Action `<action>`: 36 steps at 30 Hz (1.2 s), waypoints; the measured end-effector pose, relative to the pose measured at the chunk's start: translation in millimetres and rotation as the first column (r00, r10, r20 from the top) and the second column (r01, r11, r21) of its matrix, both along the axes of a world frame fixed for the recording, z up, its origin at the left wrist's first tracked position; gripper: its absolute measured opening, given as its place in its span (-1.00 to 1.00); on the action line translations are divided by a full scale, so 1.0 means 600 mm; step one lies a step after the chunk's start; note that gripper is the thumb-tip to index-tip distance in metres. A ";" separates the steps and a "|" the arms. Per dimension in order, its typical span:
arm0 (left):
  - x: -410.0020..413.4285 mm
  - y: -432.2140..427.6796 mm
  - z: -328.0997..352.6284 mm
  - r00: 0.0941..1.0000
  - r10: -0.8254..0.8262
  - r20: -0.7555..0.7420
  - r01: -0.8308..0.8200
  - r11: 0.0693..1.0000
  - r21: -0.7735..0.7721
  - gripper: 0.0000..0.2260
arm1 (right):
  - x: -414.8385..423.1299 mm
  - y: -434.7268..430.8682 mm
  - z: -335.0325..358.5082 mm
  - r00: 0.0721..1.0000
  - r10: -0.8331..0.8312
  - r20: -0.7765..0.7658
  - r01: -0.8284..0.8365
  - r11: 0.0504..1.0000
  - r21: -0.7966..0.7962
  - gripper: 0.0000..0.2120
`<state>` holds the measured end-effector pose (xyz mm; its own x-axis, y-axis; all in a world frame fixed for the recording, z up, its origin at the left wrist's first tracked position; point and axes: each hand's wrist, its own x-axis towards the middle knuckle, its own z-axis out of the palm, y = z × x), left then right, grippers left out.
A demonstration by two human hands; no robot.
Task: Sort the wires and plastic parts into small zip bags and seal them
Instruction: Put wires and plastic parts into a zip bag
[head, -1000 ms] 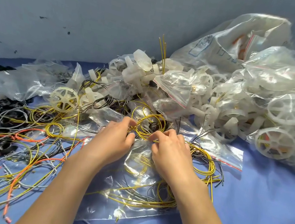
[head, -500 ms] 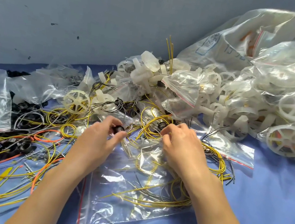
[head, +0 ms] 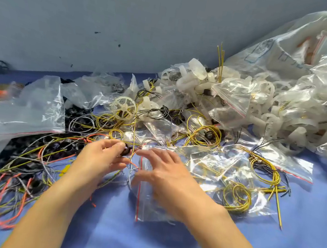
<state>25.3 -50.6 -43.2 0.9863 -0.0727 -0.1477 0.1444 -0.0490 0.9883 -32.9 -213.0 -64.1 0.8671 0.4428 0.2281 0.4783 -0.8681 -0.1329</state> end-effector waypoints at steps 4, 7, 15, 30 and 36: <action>-0.029 0.014 0.001 0.994 -0.087 -0.073 0.084 0.995 -0.047 -0.92 | -0.007 -0.001 -0.002 0.991 -0.088 0.103 0.074 0.988 0.134 -0.74; -0.047 0.009 -0.007 0.962 -0.263 -0.080 0.260 0.965 -0.042 -0.86 | -0.012 0.007 0.004 0.966 -0.173 0.191 0.073 0.894 0.442 -0.78; -0.076 0.003 0.005 0.775 -0.630 0.035 0.625 0.774 0.103 -0.74 | -0.003 0.012 0.002 0.962 -0.203 0.184 0.045 0.779 0.625 -0.84; 0.035 0.148 -0.037 0.876 0.024 0.482 -0.414 0.550 0.725 -0.73 | 0.010 0.021 -0.006 0.990 -0.142 0.021 0.123 0.912 0.392 -0.68; 0.061 0.135 -0.042 0.870 -0.023 0.493 -0.422 0.483 0.767 -0.72 | 0.013 0.018 -0.020 0.991 -0.131 -0.030 0.134 0.942 0.308 -0.76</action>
